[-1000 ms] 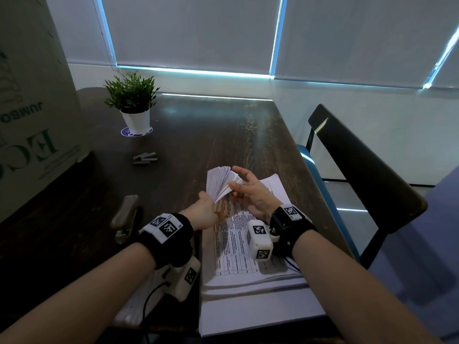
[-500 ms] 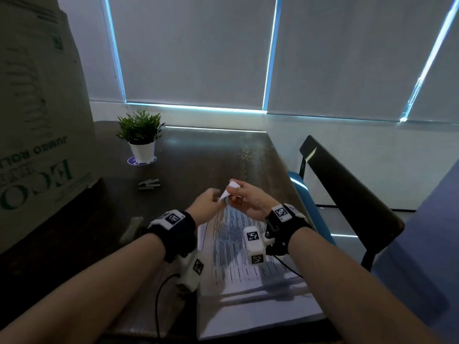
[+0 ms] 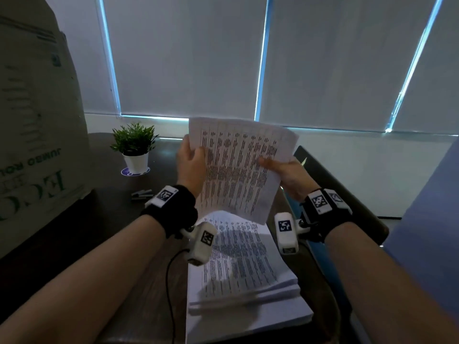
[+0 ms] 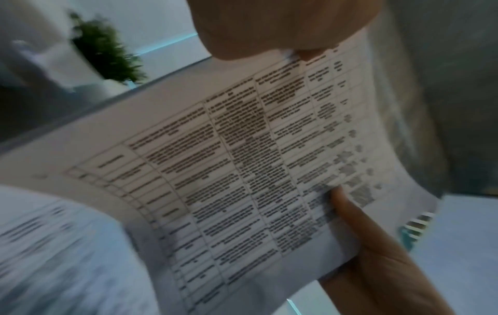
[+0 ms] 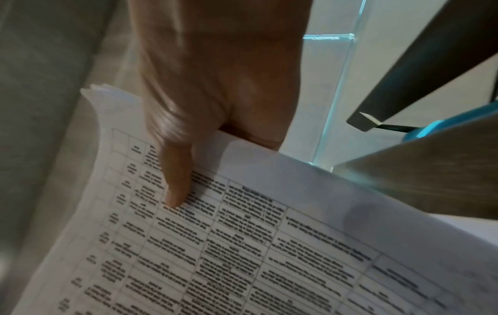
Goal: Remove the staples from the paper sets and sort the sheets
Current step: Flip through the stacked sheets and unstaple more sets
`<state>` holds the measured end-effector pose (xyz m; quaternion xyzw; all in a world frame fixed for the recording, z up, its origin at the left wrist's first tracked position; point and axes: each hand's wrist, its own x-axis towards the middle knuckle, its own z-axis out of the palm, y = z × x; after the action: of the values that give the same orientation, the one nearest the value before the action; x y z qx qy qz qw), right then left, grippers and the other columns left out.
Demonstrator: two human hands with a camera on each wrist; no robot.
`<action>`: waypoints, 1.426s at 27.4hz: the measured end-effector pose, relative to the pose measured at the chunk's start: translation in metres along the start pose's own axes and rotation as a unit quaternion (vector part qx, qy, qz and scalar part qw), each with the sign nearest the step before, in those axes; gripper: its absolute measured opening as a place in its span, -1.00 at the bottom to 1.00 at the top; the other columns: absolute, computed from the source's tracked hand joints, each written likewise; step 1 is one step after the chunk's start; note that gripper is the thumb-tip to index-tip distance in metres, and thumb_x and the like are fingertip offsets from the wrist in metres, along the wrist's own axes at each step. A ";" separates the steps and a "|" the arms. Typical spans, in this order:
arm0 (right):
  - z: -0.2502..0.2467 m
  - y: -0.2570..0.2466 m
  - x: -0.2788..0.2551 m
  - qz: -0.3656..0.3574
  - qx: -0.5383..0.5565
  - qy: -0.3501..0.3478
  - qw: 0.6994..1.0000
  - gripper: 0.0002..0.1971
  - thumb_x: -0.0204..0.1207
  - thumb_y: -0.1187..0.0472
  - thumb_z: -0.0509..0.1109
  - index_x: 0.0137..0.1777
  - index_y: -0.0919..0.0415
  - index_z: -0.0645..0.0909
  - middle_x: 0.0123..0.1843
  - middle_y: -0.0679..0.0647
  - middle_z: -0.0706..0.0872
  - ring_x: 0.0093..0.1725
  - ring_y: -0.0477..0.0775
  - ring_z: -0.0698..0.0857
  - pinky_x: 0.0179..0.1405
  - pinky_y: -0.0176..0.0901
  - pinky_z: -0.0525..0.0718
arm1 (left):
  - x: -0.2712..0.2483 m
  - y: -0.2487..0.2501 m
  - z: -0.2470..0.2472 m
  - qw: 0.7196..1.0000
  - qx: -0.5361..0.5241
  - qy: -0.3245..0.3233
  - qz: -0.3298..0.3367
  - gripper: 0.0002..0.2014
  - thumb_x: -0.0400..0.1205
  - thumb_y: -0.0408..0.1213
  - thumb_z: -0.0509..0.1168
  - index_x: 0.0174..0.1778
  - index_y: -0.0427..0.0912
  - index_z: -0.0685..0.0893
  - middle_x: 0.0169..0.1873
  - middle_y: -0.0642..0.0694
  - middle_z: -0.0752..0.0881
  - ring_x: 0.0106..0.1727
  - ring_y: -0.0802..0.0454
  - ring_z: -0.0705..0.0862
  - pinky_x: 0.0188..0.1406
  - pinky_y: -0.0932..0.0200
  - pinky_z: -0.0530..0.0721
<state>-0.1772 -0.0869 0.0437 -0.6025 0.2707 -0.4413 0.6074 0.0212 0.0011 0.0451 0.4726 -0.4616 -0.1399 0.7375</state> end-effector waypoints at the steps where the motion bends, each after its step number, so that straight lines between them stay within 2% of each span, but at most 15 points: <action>1: 0.001 0.012 -0.003 -0.001 0.003 0.009 1.000 -0.71 0.42 0.34 0.53 0.15 0.27 0.70 0.08 0.24 0.83 0.08 0.28 0.81 0.00 0.12 0.80 | -0.005 -0.010 -0.001 1.000 0.005 0.017 -0.012 -0.75 0.66 -0.48 0.06 -0.19 -0.05 0.50 -0.26 0.00 0.66 -0.28 0.11 0.67 -0.35 0.20 0.70; 3: 0.003 0.040 -0.016 0.043 0.035 0.018 0.998 -0.63 0.43 0.37 0.54 0.25 0.31 0.67 0.14 0.29 0.80 0.17 0.37 0.77 0.06 0.23 0.78 | -0.021 -0.038 -0.005 0.997 0.026 0.033 -0.068 -0.75 0.64 -0.50 0.09 -0.24 -0.11 0.55 -0.31 -0.03 0.65 -0.28 0.01 0.63 -0.36 0.19 0.61; 6: 0.005 0.051 -0.028 0.044 0.054 0.012 0.998 -0.44 0.40 0.36 0.59 0.41 0.30 0.56 0.29 0.32 0.73 0.30 0.43 0.69 0.20 0.45 0.67 | -0.035 -0.052 -0.005 0.990 0.033 0.014 -0.133 -0.81 0.64 -0.46 0.12 -0.09 -0.16 0.62 -0.18 -0.06 0.71 -0.10 -0.04 0.68 -0.23 0.16 0.64; 11: 0.003 0.019 -0.015 -0.022 -0.002 0.046 0.999 -0.70 0.48 0.40 0.50 0.21 0.29 0.66 0.10 0.21 0.82 0.02 0.17 0.83 -0.15 0.03 0.82 | -0.017 -0.041 0.009 0.995 0.009 0.057 -0.080 -0.88 0.64 -0.44 0.19 -0.06 -0.22 0.63 -0.28 0.03 0.67 -0.27 0.15 0.64 -0.42 0.42 0.58; 15: -0.002 0.058 -0.022 0.067 -0.031 0.065 0.995 -0.65 0.45 0.31 0.57 0.24 0.34 0.70 0.14 0.30 0.80 0.17 0.39 0.77 0.19 0.42 0.70 | -0.033 -0.060 0.006 0.992 0.065 0.015 -0.105 -0.85 0.66 -0.39 0.17 -0.06 -0.14 0.64 -0.26 0.05 0.69 -0.14 -0.01 0.68 -0.28 0.25 0.61; 19: 0.033 0.051 0.013 -0.013 -0.085 0.115 0.990 -0.76 0.49 0.31 0.55 0.14 0.30 0.70 0.11 0.28 0.79 0.13 0.33 0.77 0.16 0.16 0.75 | 0.010 -0.029 -0.036 0.985 0.121 0.108 -0.059 -0.80 0.62 -0.44 0.13 0.00 -0.25 0.65 -0.13 -0.21 0.73 -0.09 -0.15 0.69 -0.17 0.07 0.61; 22: 0.105 0.078 0.046 0.024 -0.223 0.164 0.961 -0.53 0.47 0.23 0.53 0.33 0.41 0.56 0.19 0.25 0.70 0.22 0.21 0.70 0.03 -0.13 0.68 | 0.033 -0.018 -0.116 0.940 0.266 0.208 -0.050 -0.74 0.68 -0.39 0.10 0.16 -0.40 0.62 0.02 -0.41 0.69 0.05 -0.32 0.66 -0.13 0.00 0.53; 24: 0.164 0.108 0.059 0.094 -0.292 0.098 0.947 -0.55 0.48 0.11 0.51 0.22 0.45 0.62 0.14 0.30 0.73 0.16 0.24 0.73 -0.16 -0.15 0.60 | 0.030 -0.012 -0.167 0.900 0.338 0.268 -0.067 -0.68 0.75 -0.33 0.05 0.25 -0.50 0.55 0.15 -0.50 0.63 0.17 -0.39 0.60 0.01 -0.06 0.47; 26: 0.225 0.136 0.059 0.189 -0.320 -0.061 0.926 -0.66 0.53 0.02 0.47 0.02 0.34 0.63 -0.06 0.23 0.69 -0.09 0.22 0.70 -0.26 -0.15 0.56 | 0.023 -0.011 -0.206 0.861 0.398 0.303 -0.089 -0.63 0.78 -0.29 0.01 0.25 -0.53 0.55 0.17 -0.52 0.60 0.18 -0.40 0.58 0.09 -0.12 0.45; 29: 0.288 0.177 0.048 0.229 -0.415 -0.228 0.851 -0.52 0.43 -0.19 0.51 0.20 0.14 0.67 0.04 0.12 0.70 0.07 0.27 0.71 0.06 0.12 0.69 | 0.017 -0.024 -0.239 0.832 0.444 0.314 -0.112 -0.64 0.77 -0.25 0.03 0.12 -0.50 0.59 0.05 -0.48 0.65 0.08 -0.35 0.65 -0.02 -0.13 0.55; 31: 0.300 0.191 0.036 0.198 -0.506 -0.285 0.790 -0.56 0.42 -0.13 0.52 0.28 -0.05 0.64 0.22 0.13 0.69 0.22 0.35 0.67 0.19 0.39 0.65 | 0.014 -0.037 -0.246 0.835 0.434 0.315 -0.126 -0.65 0.76 -0.25 0.05 0.07 -0.49 0.59 0.00 -0.45 0.66 0.04 -0.31 0.67 -0.07 -0.09 0.57; 32: 0.299 0.192 0.035 0.175 -0.518 -0.288 0.786 -0.59 0.47 -0.08 0.48 0.30 -0.04 0.63 0.27 0.15 0.68 0.23 0.35 0.66 0.21 0.37 0.66 | 0.013 -0.040 -0.246 0.837 0.432 0.311 -0.130 -0.66 0.76 -0.25 0.06 0.03 -0.49 0.59 -0.06 -0.45 0.65 -0.02 -0.29 0.66 -0.11 -0.06 0.56; 34: 0.286 0.185 0.035 0.195 -0.445 -0.241 0.840 -0.60 0.56 -0.10 0.32 0.28 0.11 0.66 0.28 0.20 0.71 0.22 0.31 0.69 0.27 0.20 0.67 | 0.013 -0.044 -0.240 0.845 0.427 0.296 -0.126 -0.67 0.75 -0.26 0.06 -0.02 -0.48 0.59 -0.18 -0.40 0.60 -0.18 -0.21 0.60 -0.21 -0.01 0.49; 36: 0.266 0.165 0.042 0.226 -0.339 -0.088 0.909 -0.55 0.57 -0.15 0.25 0.20 0.22 0.63 0.29 0.24 0.71 0.22 0.30 0.69 0.25 0.06 0.63 | 0.017 -0.047 -0.229 0.860 0.417 0.275 -0.107 -0.70 0.74 -0.29 0.07 -0.11 -0.46 0.56 -0.26 -0.37 0.54 -0.25 -0.22 0.54 -0.27 0.01 0.39; 39: 0.229 0.119 0.055 0.091 -0.246 0.148 0.954 -0.48 0.54 0.04 0.43 0.37 0.35 0.44 0.28 0.29 0.67 0.20 0.28 0.68 0.06 -0.06 0.57 | 0.027 -0.042 -0.207 0.886 0.407 0.205 -0.081 -0.74 0.69 -0.32 0.11 -0.30 -0.34 0.46 -0.38 -0.29 0.48 -0.29 -0.23 0.49 -0.31 0.07 0.29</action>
<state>0.0706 -0.0356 -0.0315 -0.6343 0.5112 -0.3879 0.4310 0.2138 0.0799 -0.0015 0.7856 -0.2763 0.1009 0.5444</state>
